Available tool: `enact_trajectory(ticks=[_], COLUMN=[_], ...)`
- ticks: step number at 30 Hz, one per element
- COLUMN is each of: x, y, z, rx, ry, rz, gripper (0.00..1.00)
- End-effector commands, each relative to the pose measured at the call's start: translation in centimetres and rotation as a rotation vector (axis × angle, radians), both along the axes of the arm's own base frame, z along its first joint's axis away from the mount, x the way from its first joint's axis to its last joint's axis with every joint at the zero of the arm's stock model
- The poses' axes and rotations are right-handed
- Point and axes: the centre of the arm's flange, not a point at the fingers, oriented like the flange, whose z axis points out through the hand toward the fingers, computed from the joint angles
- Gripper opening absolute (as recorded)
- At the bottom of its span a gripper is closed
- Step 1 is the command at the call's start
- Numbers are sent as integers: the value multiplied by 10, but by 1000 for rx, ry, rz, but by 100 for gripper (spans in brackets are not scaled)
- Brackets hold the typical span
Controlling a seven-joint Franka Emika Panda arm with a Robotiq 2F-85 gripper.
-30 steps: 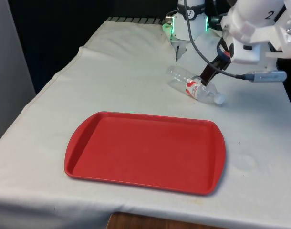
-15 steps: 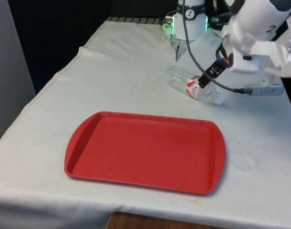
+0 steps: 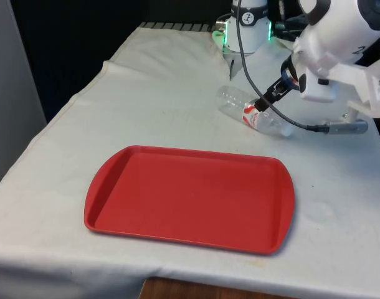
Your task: Place the bottle upright on the tray.
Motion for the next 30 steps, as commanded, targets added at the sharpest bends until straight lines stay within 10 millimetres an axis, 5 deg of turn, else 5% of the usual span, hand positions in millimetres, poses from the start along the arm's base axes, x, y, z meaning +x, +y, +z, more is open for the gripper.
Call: enact_trajectory(ticks=[1, 30], x=[0, -2], y=[2, 8], z=[-1, -13], rx=[-22, -92], ry=[13, 4], rz=[3, 3], gripper=[100, 100])
